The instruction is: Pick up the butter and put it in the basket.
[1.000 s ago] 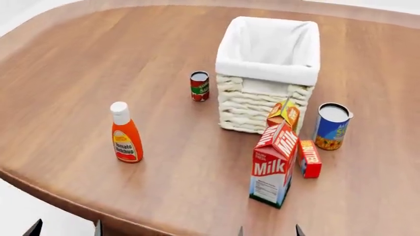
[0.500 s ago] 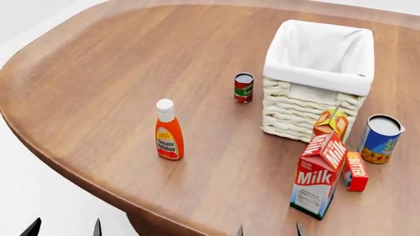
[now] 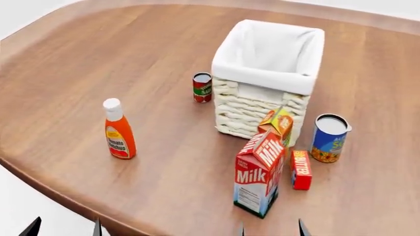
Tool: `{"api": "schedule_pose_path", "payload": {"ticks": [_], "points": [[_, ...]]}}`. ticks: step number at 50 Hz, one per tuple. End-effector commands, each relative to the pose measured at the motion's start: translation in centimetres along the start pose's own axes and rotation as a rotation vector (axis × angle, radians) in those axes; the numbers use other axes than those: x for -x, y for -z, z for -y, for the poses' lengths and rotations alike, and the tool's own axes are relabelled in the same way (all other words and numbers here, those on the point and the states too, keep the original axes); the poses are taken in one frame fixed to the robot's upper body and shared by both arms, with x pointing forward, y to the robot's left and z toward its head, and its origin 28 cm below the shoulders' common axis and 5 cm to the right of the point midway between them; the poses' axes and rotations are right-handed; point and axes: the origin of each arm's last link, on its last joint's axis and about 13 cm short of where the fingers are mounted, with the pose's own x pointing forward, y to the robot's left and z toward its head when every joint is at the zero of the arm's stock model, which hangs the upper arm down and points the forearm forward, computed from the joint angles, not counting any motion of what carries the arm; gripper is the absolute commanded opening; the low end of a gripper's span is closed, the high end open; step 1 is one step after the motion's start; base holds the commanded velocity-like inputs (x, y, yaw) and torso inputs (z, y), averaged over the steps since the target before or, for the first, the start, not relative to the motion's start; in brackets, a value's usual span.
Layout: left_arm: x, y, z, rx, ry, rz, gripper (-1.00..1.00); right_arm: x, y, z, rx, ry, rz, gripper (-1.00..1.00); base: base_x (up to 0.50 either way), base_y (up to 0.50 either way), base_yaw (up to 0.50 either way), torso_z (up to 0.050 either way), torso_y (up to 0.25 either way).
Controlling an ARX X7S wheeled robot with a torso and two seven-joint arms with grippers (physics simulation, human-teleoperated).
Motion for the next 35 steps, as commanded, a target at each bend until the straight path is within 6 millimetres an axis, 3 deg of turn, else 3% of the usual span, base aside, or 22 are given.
{"api": "schedule_pose_path", "payload": {"ticks": [1,28,30,34,35], "points": [[0.0,-0.2,0.0,0.002,0.001,0.003,1.00,0.0,-0.1,0.0,-0.006,-0.004,0.001,1.00,0.17,-0.47,0.00,0.000,0.000],[0.0,-0.5,-0.1,0.007,0.001,0.011,1.00,0.0,-0.6,-0.1,0.012,-0.002,0.029,1.00,0.17,-0.47,0.00,0.000,0.000],[-0.2,-1.4,-0.3,0.022,-0.002,0.016,1.00,0.1,-0.6,0.0,0.008,-0.003,0.029,1.00,0.00,0.00,0.00,0.000,0.000],[-2.4,-8.2,-2.2,0.064,-0.058,0.092,1.00,0.1,-0.8,0.0,0.016,-0.004,0.025,1.00,0.00,0.00,0.00,0.000,0.000],[-2.9,-10.8,-2.9,0.098,-0.079,0.133,1.00,0.2,-0.7,0.1,0.020,0.000,0.021,1.00,0.17,0.06,0.00,0.000,0.000]]}}
